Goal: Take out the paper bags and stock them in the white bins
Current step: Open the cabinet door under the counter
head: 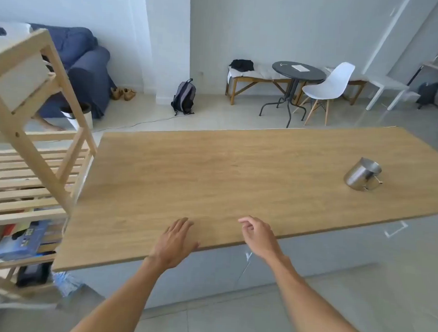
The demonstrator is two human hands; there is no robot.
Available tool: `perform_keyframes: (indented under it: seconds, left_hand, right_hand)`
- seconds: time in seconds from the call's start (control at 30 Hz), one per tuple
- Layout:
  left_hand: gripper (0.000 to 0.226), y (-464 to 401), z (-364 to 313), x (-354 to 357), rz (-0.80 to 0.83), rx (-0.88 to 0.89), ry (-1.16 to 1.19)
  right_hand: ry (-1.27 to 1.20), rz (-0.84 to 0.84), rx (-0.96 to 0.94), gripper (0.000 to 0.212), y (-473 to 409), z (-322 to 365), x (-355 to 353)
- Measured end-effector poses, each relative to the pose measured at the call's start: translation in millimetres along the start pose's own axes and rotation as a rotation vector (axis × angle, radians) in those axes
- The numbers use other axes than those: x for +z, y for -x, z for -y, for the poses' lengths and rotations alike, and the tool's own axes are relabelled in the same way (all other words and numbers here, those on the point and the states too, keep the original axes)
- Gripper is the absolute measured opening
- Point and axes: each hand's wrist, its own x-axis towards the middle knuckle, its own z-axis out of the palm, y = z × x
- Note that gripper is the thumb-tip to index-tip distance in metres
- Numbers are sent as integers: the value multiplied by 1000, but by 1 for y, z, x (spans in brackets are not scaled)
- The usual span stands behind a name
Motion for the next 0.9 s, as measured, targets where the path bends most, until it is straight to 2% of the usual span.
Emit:
perform_keyframes:
  seconds: [0.13,0.27,0.37,0.53,0.73,0.9]
  left_hand:
    - [83,1,-24,27,24,-7,-61]
    - [90,0,-35,43,34,-23,-216]
    - [88,-2,-37,48,-4,-32,-268]
    - [81,-1,-36,55,-86,-19,-302]
    - [79,-5,-29,62,-97,-24,-323]
    - [79,-6,-28,66,-121,-25,-336]
  right_hand:
    - [-68,-45,110,25,19,-40,-1]
    - [-121,-48,251,28,31,-70,16]
    - [-169,-35,318,29,30,-86,33]
    - [-245,-3,365,40,16,-95,60]
    - [-232,14,364,39,-2,-109,81]
    - [-230,-37,367,35,2,-112,91]
